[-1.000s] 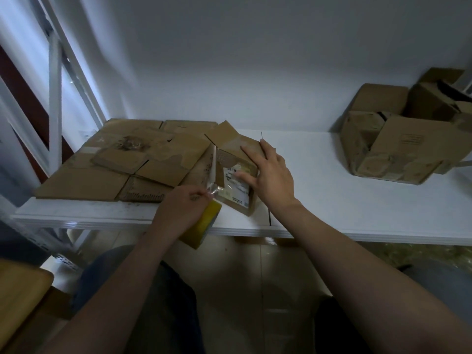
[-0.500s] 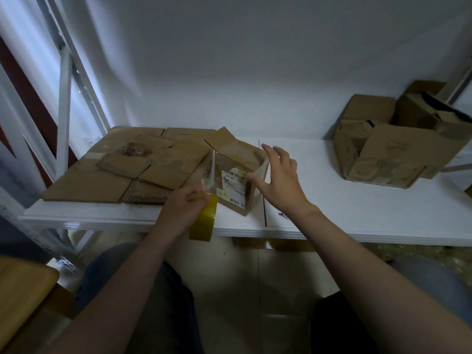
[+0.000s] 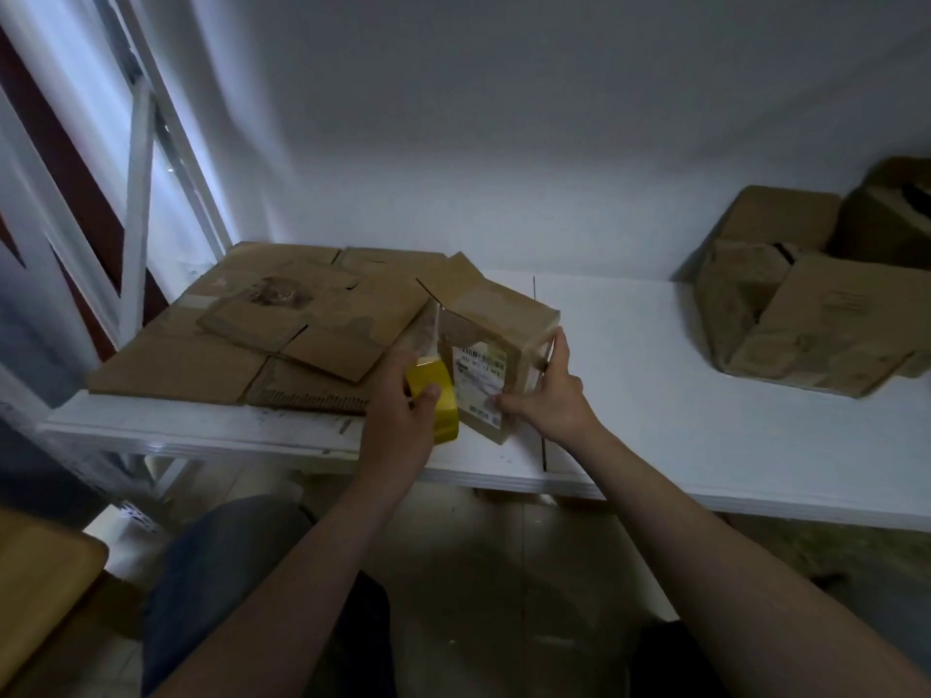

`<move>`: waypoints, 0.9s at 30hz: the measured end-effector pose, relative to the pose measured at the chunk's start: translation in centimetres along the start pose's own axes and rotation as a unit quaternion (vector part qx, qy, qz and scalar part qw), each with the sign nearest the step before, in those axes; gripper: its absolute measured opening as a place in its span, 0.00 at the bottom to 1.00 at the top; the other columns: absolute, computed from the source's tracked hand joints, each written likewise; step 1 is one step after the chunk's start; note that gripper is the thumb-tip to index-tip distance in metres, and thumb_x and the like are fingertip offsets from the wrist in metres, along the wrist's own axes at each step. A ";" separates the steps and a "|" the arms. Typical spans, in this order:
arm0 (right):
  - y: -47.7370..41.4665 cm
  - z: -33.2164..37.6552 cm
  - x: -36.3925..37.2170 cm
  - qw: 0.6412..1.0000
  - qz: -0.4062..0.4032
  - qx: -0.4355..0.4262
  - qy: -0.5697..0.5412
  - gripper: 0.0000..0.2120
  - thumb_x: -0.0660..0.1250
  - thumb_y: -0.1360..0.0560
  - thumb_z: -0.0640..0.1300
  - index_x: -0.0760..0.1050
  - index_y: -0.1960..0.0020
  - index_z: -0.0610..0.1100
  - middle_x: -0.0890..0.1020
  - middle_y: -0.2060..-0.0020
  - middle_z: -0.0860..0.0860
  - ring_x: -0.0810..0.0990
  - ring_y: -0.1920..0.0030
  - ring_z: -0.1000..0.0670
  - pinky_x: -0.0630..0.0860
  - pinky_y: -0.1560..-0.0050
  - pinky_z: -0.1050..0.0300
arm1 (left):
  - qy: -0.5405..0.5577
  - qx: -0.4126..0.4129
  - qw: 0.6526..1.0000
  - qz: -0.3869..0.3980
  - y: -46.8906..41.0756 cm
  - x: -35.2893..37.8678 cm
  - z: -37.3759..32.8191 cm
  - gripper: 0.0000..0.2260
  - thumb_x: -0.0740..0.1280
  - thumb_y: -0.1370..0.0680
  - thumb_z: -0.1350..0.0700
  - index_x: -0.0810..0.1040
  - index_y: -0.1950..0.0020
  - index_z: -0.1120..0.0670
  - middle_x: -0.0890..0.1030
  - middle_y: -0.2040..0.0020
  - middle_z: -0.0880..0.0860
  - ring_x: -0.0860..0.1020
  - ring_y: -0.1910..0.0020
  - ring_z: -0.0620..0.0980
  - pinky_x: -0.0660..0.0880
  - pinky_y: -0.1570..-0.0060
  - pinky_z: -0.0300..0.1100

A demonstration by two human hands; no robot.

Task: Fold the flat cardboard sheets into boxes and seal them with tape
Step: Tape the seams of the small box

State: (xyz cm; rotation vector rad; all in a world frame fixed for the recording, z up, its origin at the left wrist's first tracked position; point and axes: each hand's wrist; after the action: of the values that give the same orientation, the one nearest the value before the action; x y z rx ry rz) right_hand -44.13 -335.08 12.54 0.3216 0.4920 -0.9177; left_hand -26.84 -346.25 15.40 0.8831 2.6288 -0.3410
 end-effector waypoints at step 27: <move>7.4 6.4 -4.9 0.995 -0.007 -0.089 0.047 0.15 0.74 0.25 0.51 0.82 0.39 0.53 0.74 0.36 0.52 0.77 0.38 0.51 0.70 0.42 0.60 | 0.032 0.071 0.995 0.062 -0.1 -1.7 -3.6 0.32 0.77 0.28 0.55 0.68 0.27 0.43 0.72 0.45 0.36 0.74 0.48 0.37 0.74 0.52 0.39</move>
State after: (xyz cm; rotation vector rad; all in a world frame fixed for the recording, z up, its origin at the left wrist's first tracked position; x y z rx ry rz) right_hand -38.87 -330.49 20.99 0.1998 0.6591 -0.8678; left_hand -26.50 -346.06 19.34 1.1137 2.6173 -0.4800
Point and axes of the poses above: each hand's wrist, its own y-axis away from the middle knuckle, its own x-axis out of the palm, z = x × y
